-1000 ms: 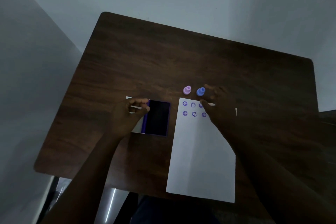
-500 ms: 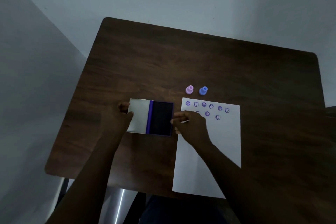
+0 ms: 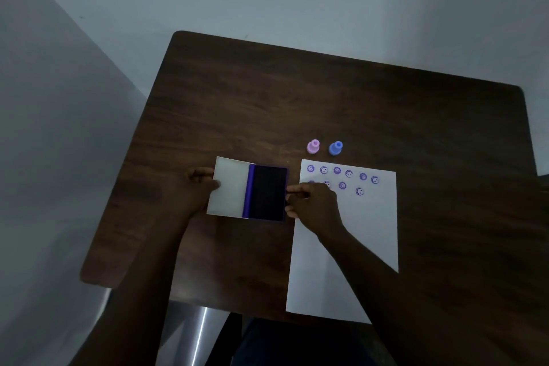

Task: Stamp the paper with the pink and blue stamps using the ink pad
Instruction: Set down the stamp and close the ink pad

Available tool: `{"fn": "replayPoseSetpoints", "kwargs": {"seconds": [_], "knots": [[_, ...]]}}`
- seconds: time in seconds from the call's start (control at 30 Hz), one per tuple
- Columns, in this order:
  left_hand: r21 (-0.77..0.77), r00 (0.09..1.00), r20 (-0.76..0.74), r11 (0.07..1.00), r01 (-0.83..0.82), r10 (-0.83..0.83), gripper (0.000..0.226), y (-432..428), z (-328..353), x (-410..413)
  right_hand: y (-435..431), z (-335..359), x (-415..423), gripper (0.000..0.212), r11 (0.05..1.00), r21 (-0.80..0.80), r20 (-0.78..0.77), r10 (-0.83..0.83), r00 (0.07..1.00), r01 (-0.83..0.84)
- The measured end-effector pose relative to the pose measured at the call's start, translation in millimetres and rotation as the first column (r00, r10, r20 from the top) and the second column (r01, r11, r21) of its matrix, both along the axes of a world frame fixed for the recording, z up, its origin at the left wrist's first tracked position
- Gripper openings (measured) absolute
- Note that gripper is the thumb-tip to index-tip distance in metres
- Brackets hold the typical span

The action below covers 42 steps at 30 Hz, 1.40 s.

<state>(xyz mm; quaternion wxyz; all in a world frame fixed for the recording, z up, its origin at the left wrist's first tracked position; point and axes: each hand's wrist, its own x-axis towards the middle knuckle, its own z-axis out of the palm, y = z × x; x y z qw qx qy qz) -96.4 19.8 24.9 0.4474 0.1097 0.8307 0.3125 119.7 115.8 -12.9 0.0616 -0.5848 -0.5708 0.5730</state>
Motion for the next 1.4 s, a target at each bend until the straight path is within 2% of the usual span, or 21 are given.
{"fn": "replayPoseSetpoints", "kwargs": {"seconds": [0.07, 0.17, 0.3, 0.4, 0.53, 0.87, 0.93, 1.03, 1.17, 1.23, 1.33, 1.4], "knots": [[0.036, 1.0, 0.02, 0.999, -0.007, 0.006, 0.034, -0.6, 9.3, 1.9, 0.5, 0.0, 0.3, 0.019, 1.0, -0.018, -0.008, -0.004, 1.0, 0.004], [0.071, 0.997, 0.011, 0.994, 0.082, -0.083, 0.024, 3.0, 15.9, 12.9, 0.9, 0.6, 0.8, 0.019, 1.0, -0.03, -0.014, -0.005, 1.0, 0.005], [0.159, 0.99, -0.019, 0.977, 0.14, -0.138, 0.034, 18.1, 16.2, 43.1, 1.2, 3.3, 2.6, 0.02, 0.998, -0.06, -0.034, -0.018, 0.999, 0.016], [0.073, 0.969, -0.117, 0.971, 0.226, -0.217, 0.05, 30.5, 5.7, 64.4, 2.3, 6.3, 3.8, 0.022, 0.995, -0.1, -0.056, -0.033, 0.998, 0.027], [-0.058, 0.935, -0.248, 0.967, 0.247, -0.254, 0.064, 35.8, -8.0, 81.2, 2.2, 8.0, 3.0, 0.025, 0.991, -0.136, -0.06, -0.012, 0.998, 0.004], [-0.179, 0.809, -0.45, 0.926, 0.333, -0.379, 0.068, 36.7, -21.8, 93.4, 5.4, 10.1, 4.7, 0.026, 0.966, -0.256, -0.103, -0.063, 0.993, 0.035], [-0.168, 0.818, -0.433, 0.925, 0.34, -0.379, 0.068, 36.8, -23.3, 93.2, 5.1, 10.6, 5.7, 0.022, 0.977, -0.205, -0.077, -0.071, 0.995, 0.054], [-0.147, 0.813, -0.456, 0.932, 0.332, -0.362, 0.067, 35.4, -23.6, 95.1, 0.4, 11.9, 5.2, 0.016, 0.999, -0.031, 0.004, -0.039, 0.999, 0.039], [-0.145, 0.816, -0.465, 0.939, 0.312, -0.343, 0.069, 35.0, -22.9, 98.0, -5.2, 14.0, 11.5, 0.015, 0.988, 0.146, 0.022, -0.049, 0.999, 0.046], [-0.153, 0.813, -0.467, 0.937, 0.314, -0.348, 0.072, 35.5, -22.8, 98.3, -3.5, 15.2, 18.7, 0.015, 0.985, 0.153, 0.013, -0.085, 0.996, 0.082], [-0.153, 0.823, -0.453, 0.939, 0.308, -0.344, 0.075, 36.2, -21.9, 98.2, -2.0, 17.5, 30.0, 0.016, 0.989, 0.083, -0.01, -0.118, 0.993, 0.119], [-0.147, 0.833, -0.439, 0.941, 0.304, -0.337, 0.076, 35.6, -23.5, 98.5, -2.6, 19.7, 36.8, 0.016, 0.991, 0.088, -0.007, -0.098, 0.995, 0.098]]}}
